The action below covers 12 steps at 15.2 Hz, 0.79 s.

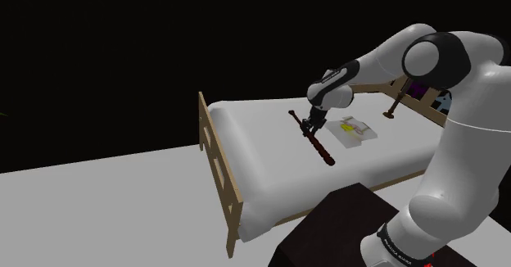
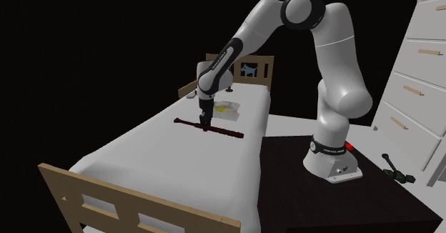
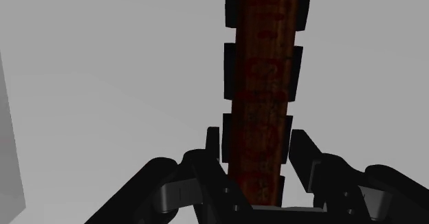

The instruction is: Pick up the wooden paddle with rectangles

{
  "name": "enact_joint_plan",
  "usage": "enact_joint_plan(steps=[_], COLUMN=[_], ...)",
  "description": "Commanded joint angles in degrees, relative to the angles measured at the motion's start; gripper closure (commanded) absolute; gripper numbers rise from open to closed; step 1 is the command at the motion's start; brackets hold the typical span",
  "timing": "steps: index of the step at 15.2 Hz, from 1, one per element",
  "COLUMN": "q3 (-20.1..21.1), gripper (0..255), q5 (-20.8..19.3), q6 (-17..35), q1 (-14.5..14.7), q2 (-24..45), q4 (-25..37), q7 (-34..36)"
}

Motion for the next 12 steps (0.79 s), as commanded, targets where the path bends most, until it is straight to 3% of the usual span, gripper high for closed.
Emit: enact_joint_plan(steps=[1, 12], q3=[-0.34, -1.41], gripper=[255, 255], q5=[-0.65, -3.27], q6=[-1.33, -7.27], q1=[0.22, 0.92], q2=[-1.33, -6.63], q4=[0.04, 0.93], q7=[0.49, 2.53])
